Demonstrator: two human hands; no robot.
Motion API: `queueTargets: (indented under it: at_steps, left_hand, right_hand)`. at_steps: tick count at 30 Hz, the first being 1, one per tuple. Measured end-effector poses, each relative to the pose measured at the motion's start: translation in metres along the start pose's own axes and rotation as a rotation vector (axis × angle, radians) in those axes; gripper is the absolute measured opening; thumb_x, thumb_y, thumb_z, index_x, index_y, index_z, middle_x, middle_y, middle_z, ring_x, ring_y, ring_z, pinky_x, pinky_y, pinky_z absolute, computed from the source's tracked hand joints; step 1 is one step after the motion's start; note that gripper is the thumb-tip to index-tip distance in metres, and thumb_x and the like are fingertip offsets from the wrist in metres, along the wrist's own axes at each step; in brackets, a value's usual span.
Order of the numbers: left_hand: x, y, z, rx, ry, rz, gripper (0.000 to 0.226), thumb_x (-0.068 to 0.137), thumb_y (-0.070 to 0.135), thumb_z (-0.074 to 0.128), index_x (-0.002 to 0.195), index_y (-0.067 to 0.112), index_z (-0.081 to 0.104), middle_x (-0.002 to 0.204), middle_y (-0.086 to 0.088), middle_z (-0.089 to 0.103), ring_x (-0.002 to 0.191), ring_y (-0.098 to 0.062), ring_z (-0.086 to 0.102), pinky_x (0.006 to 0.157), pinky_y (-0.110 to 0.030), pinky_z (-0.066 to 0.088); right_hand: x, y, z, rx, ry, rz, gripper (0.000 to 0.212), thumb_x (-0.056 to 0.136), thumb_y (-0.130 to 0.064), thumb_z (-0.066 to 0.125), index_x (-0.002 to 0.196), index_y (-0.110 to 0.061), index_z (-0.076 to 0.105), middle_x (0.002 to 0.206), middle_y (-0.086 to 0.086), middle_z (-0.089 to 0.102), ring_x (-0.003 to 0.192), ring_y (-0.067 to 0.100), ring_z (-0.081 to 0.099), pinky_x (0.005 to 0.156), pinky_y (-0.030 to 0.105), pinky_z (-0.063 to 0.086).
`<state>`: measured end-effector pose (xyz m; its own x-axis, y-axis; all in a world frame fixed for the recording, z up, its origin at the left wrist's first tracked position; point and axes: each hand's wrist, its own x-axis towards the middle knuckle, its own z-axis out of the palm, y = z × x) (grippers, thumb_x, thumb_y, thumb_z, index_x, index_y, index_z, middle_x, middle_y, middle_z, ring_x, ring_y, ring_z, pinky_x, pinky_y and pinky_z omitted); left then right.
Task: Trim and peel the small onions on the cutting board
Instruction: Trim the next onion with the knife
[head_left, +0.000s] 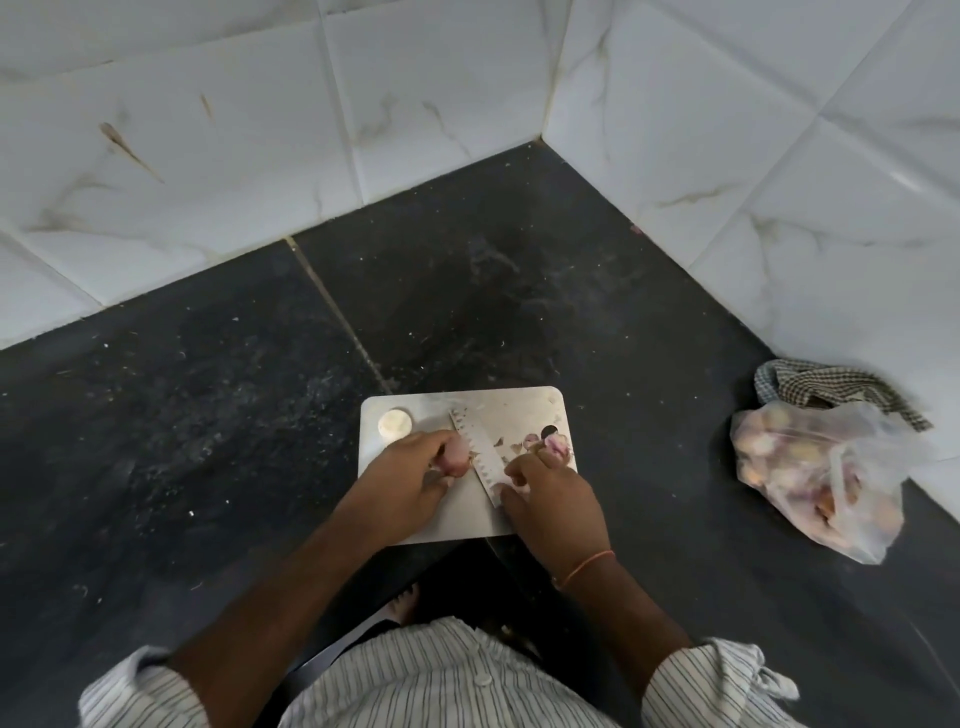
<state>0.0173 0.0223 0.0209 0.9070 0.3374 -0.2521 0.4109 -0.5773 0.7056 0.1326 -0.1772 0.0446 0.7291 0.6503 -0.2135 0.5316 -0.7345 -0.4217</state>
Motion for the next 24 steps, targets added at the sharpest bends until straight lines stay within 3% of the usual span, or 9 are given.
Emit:
queueTargets:
  at_steps: [3,10,13,17,20,24]
  left_hand:
    - [0.006,0.008,0.007,0.109,0.032,-0.019,0.035,0.100,0.042,0.067,0.134,0.037,0.062,0.125,0.015,0.066,0.111,-0.007,0.060,0.102,-0.036,0.054]
    - [0.010,0.010,0.019,0.349,-0.017,-0.061,0.044,0.105,0.053,0.054,0.147,0.043,0.051,0.142,0.009,0.060,0.132,-0.023,0.051,0.108,-0.048,0.044]
    - [0.011,0.006,0.023,0.329,-0.040,-0.077,0.033,0.102,0.044,0.059,0.135,0.045,0.057,0.133,0.010,0.063,0.129,-0.023,0.054,0.107,-0.050,0.045]
    - [0.013,0.003,0.030,0.342,-0.021,-0.080,0.021,0.098,0.041,0.061,0.119,0.039,0.062,0.123,0.013,0.066,0.119,-0.019,0.060,0.103,-0.048,0.049]
    - [0.014,0.006,0.034,0.343,-0.001,-0.063,0.024,0.100,0.041,0.058,0.122,0.033,0.065,0.128,0.008,0.067,0.120,-0.021,0.060,0.101,-0.046,0.050]
    - [0.012,0.011,0.037,0.364,-0.021,-0.047,0.037,0.104,0.035,0.059,0.138,0.022,0.065,0.146,0.001,0.060,0.129,-0.025,0.056,0.105,-0.046,0.050]
  right_hand:
    - [-0.006,0.002,0.010,-0.151,-0.140,0.075,0.031,0.097,-0.047,0.061,0.113,-0.021,0.063,0.120,0.005,0.065,0.100,0.030,0.069,0.080,0.040,0.055]
    - [-0.005,0.010,0.023,-0.087,-0.144,0.146,0.029,0.091,-0.044,0.063,0.103,-0.018,0.063,0.107,0.004,0.069,0.098,0.028,0.068,0.081,0.037,0.052]
    - [-0.010,0.010,0.020,0.031,-0.124,0.222,0.027,0.082,-0.045,0.065,0.090,-0.020,0.057,0.090,-0.003,0.066,0.083,0.022,0.065,0.073,0.035,0.051]
    - [-0.027,0.019,0.018,0.242,-0.100,0.297,0.025,0.088,-0.040,0.066,0.094,-0.024,0.048,0.075,-0.004,0.064,0.069,0.018,0.061,0.061,0.035,0.045]
    - [-0.045,0.025,0.017,0.390,-0.048,0.326,0.020,0.096,-0.030,0.064,0.093,-0.024,0.045,0.073,0.001,0.066,0.064,0.018,0.063,0.053,0.032,0.045]
    - [-0.068,0.033,0.024,0.515,-0.036,0.337,0.011,0.102,-0.030,0.060,0.108,-0.026,0.052,0.085,-0.001,0.071,0.072,0.015,0.068,0.062,0.037,0.056]
